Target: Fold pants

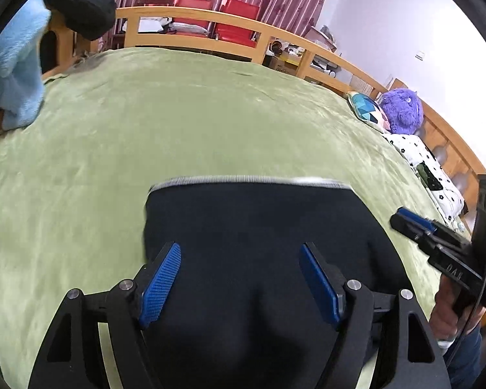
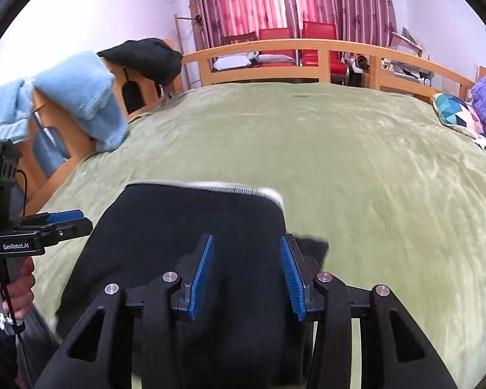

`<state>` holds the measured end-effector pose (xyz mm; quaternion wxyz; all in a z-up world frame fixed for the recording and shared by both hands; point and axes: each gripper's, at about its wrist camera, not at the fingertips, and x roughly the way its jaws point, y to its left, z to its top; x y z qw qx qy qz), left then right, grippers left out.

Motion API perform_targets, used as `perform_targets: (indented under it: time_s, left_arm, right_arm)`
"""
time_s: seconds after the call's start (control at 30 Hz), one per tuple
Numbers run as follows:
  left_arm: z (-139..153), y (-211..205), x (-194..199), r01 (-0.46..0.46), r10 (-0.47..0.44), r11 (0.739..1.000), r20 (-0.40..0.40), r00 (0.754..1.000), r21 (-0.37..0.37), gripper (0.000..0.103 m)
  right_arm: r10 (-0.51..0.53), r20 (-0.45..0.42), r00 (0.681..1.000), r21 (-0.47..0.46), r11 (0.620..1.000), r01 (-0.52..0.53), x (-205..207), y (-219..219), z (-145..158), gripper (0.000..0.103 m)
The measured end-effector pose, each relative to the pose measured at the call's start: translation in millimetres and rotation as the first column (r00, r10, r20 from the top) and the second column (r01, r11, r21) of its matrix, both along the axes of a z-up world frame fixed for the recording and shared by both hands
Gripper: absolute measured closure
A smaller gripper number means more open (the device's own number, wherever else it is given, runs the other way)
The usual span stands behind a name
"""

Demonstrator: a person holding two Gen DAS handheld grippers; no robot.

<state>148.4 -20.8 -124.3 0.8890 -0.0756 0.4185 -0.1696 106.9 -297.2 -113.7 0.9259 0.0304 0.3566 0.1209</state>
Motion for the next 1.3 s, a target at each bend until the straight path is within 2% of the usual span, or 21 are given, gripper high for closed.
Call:
perform_targets:
  time_s: [0.07,0.13,0.2,0.23,0.3,0.4,0.53,0.67,0.7,0.73,0.77,0.8,0.87,0.93,0.97,1.0,1.1,1.17,1.23,1.3]
  left_arm:
    - [-10.0,-6.4,16.7,0.001,-0.001,1.0,-0.019,1.0,0.01,0.029]
    - [-26.1,-8.1,33.0,-0.001,0.001,1.0,-0.056,0.998,-0.001,0.029]
    - [-38.5,-4.9,42.4,-0.006,0.004,1.0,-0.071,0.997,-0.021,0.029]
    - [-42.8,-2.4,47.0,-0.01,0.007,0.999,-0.074,0.997,-0.039,0.029]
    - [-43.7,-1.4,52.2,-0.019,0.012,0.998,-0.1,0.995,-0.06,0.03]
    - [-30.2,-1.0,38.2,-0.021,0.015,0.998,-0.099,0.995,-0.055,0.029]
    - [-18.8,5.5,-1.4,0.022,-0.029,0.997,-0.09,0.995,-0.078,0.029]
    - [-24.1,-6.0,-44.1,0.078,-0.087,0.994,-0.108,0.99,-0.077,0.029]
    - [-28.9,-10.9,-50.1,0.093,-0.1,0.994,-0.123,0.987,-0.059,0.029]
    - [-38.7,-16.6,-57.8,0.094,-0.094,0.996,-0.149,0.984,-0.007,0.029]
    - [-45.8,-18.4,-64.7,0.081,-0.074,0.996,-0.147,0.986,0.039,0.03]
    - [-50.9,-18.6,-71.7,0.074,-0.064,0.995,-0.139,0.988,0.073,0.03]
    - [-51.7,-14.8,-83.9,0.083,-0.071,0.992,-0.128,0.989,0.092,0.03]
    - [-49.2,-9.2,-91.0,0.085,-0.072,0.992,-0.136,0.988,0.095,0.03]
    - [-49.2,-7.6,-92.3,0.087,-0.072,0.991,-0.144,0.987,0.097,0.03]
    - [-50.1,-6.9,-94.4,0.095,-0.079,0.99,-0.15,0.986,0.101,0.03]
    - [-48.8,-9.0,-95.6,0.091,-0.07,0.987,-0.158,0.985,0.129,0.03]
    - [-45.3,-10.6,-96.8,0.089,-0.063,0.985,-0.172,0.983,0.149,0.029]
    - [-44.0,-7.7,-100.7,0.08,-0.053,0.984,-0.17,0.984,0.158,0.029]
    - [-40.4,-0.5,-103.9,0.064,-0.042,0.99,-0.164,0.985,0.128,0.029]
  right_arm:
    - [0.027,-0.044,0.999,0.03,0.999,-0.025,22.0,3.8,-9.8,0.061]
    - [0.033,-0.109,0.993,0.02,0.999,-0.031,40.4,6.5,-26.3,0.063]
    - [-0.018,-0.156,0.988,-0.034,0.999,0.013,54.9,4.1,-49.4,0.063]
    - [-0.027,-0.167,0.986,-0.025,0.999,0.023,58.9,-0.2,-56.4,0.063]
    - [-0.053,-0.197,0.979,0.034,0.998,0.061,68.1,-15.4,-67.4,0.063]
    - [-0.075,-0.241,0.968,0.076,0.993,0.095,69.7,-25.4,-67.7,0.062]
    - [-0.092,-0.17,0.981,0.054,0.993,0.103,28.8,-22.4,-38.8,0.065]
    - [0.011,-0.106,0.994,0.128,0.992,0.003,-38.4,-4.7,-25.6,0.065]
    - [0.041,-0.104,0.994,0.124,0.992,-0.028,-50.0,3.8,-29.2,0.065]
    - [0.073,-0.108,0.992,0.105,0.993,-0.061,-59.2,13.0,-34.7,0.065]
    - [0.105,-0.118,0.987,0.052,0.994,-0.1,-66.8,25.0,-43.7,0.067]
    - [0.109,-0.112,0.988,-0.022,0.993,-0.112,-74.8,34.1,-53.0,0.069]
    - [0.123,-0.098,0.988,-0.084,0.988,-0.132,-90.4,34.8,-62.0,0.08]
    - [0.109,-0.106,0.988,-0.064,0.991,-0.117,-95.5,22.9,-61.7,0.087]
    - [0.086,-0.117,0.989,-0.035,0.995,-0.091,-94.6,13.6,-61.9,0.1]
    - [0.061,-0.131,0.989,-0.015,0.998,-0.063,-90.3,3.7,-62.5,0.103]
    - [0.047,-0.148,0.988,0.028,0.999,-0.044,-81.9,-8.1,-64.3,0.103]
    - [0.051,-0.141,0.989,-0.026,0.998,-0.055,-83.1,-2.1,-62.7,0.103]
    - [0.017,-0.141,0.99,-0.012,1.0,-0.019,-85.9,-7.2,-55.9,0.103]
    - [-0.017,-0.114,0.993,0.065,0.998,0.025,-92.4,-8.4,-43.5,0.09]
